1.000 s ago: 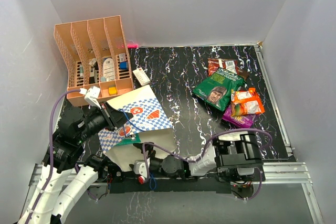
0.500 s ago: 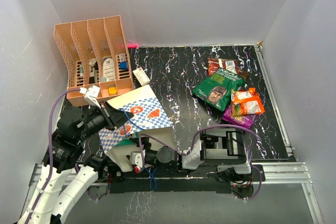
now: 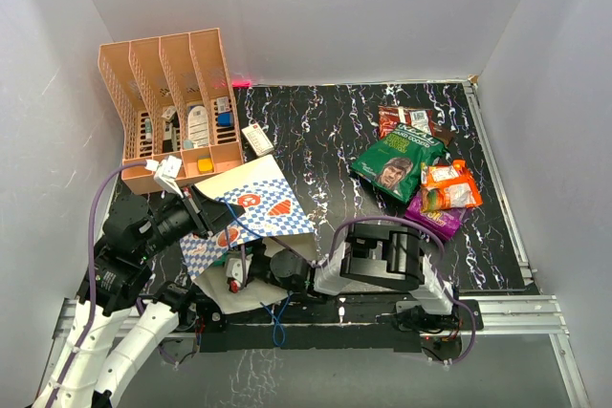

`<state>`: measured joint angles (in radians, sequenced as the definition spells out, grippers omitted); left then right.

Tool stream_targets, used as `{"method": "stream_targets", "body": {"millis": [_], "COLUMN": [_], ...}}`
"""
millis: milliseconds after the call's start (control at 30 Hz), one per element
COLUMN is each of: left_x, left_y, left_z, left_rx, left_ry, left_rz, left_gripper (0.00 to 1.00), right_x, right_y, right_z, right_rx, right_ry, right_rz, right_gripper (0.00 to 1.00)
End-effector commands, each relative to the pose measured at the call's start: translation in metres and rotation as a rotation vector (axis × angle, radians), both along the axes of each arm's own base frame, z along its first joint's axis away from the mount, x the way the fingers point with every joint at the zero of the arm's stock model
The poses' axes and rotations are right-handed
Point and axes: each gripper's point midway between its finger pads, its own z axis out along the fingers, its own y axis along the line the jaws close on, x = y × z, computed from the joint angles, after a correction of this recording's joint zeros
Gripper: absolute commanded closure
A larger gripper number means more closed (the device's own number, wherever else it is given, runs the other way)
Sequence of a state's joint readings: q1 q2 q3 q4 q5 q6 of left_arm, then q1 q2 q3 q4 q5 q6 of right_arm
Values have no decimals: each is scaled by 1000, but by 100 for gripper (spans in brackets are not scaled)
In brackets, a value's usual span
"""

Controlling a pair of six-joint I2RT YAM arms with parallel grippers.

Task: Take the snacks out of the paper bag

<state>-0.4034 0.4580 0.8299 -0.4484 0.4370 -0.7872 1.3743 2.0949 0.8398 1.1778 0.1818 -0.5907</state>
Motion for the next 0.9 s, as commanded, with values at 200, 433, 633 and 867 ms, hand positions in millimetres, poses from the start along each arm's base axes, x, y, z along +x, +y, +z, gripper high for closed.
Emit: {"method": "stream_targets", "body": {"millis": [200, 433, 633, 867], "left_x": [-5, -4, -7, -6], "left_y": [-3, -5, 0, 11], "left_z": [18, 18, 18, 10], "left_rx": [-32, -39, -24, 20], "left_ry": [-39, -34, -27, -12], "left_rz": [-31, -33, -13, 48], "left_gripper": [100, 100, 100, 100], "right_x": [-15, 21, 49, 43], "right_y": [16, 27, 22, 5], "right_z": [4, -8, -1, 20], "right_rx": [36, 23, 52, 70], "right_ry": [-10, -44, -80, -50], "right_rz": [92, -96, -206, -189], "right_gripper": [31, 36, 57, 82]}}
